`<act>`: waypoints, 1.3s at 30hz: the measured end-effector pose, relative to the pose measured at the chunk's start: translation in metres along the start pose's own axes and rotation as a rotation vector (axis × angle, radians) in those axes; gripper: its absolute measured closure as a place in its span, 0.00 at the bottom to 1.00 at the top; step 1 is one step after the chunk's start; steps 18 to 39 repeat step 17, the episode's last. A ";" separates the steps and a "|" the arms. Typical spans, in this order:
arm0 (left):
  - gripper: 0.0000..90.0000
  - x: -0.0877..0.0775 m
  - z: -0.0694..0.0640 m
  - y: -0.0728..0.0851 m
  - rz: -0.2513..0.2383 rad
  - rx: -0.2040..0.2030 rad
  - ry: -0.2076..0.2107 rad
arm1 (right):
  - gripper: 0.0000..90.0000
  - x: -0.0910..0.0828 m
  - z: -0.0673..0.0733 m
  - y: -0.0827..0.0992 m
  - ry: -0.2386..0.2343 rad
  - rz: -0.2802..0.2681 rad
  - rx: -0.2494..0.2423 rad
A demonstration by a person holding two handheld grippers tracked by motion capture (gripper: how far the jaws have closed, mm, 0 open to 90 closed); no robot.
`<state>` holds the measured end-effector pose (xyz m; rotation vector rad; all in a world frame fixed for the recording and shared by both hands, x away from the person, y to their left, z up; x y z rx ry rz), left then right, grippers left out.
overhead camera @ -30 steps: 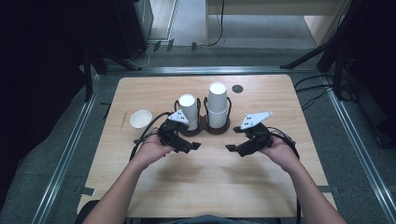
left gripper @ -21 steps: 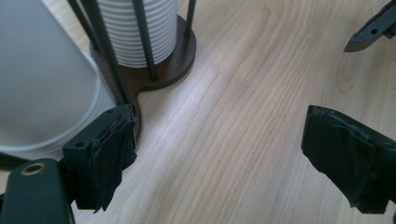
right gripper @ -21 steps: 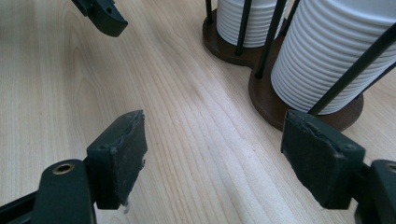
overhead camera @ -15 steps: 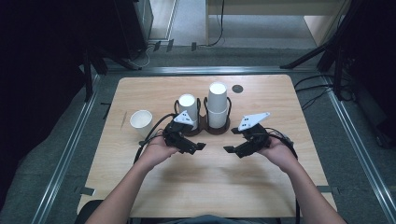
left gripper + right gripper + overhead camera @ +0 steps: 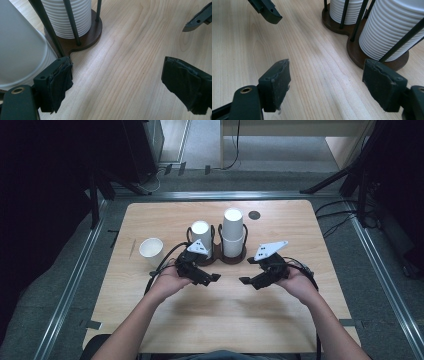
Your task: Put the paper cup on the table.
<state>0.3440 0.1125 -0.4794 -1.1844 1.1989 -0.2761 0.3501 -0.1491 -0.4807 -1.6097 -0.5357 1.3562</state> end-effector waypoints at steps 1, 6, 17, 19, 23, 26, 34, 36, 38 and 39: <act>0.11 0.000 0.000 0.000 0.003 0.002 -0.001 | 0.25 0.000 0.000 0.000 0.000 0.000 0.001; 0.11 -0.001 0.001 0.000 -0.002 0.001 -0.002 | 0.25 0.000 0.000 0.000 -0.002 0.000 0.000; 0.11 0.000 0.002 0.002 0.011 0.000 -0.002 | 0.25 0.000 0.000 0.000 -0.005 0.003 -0.003; 0.11 0.000 0.002 0.002 0.011 0.000 -0.002 | 0.25 0.000 0.000 0.000 -0.005 0.003 -0.003; 0.11 0.000 0.002 0.002 0.011 0.000 -0.002 | 0.25 0.000 0.000 0.000 -0.005 0.003 -0.003; 0.11 0.000 0.002 0.002 0.011 0.000 -0.002 | 0.25 0.000 0.000 0.000 -0.005 0.003 -0.003; 0.11 0.000 0.002 0.002 0.011 0.000 -0.002 | 0.25 0.000 0.000 0.000 -0.005 0.003 -0.003; 0.11 0.000 0.002 0.002 0.011 0.000 -0.002 | 0.25 0.000 0.000 0.000 -0.005 0.003 -0.003; 0.11 0.000 0.002 0.002 0.011 0.000 -0.002 | 0.25 0.000 0.000 0.000 -0.005 0.003 -0.003; 0.11 0.000 0.002 0.002 0.011 0.000 -0.002 | 0.25 0.000 0.000 0.000 -0.005 0.003 -0.003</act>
Point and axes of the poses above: each handheld gripper's, and its own axes: x roughly forward along the jaws, y roughly out of its underside, z roughly to its left, the point moved 1 cm from there along x, roughly forward along the jaws, and after that the axes turned 11 degrees about -z, right-handed, at the moved point
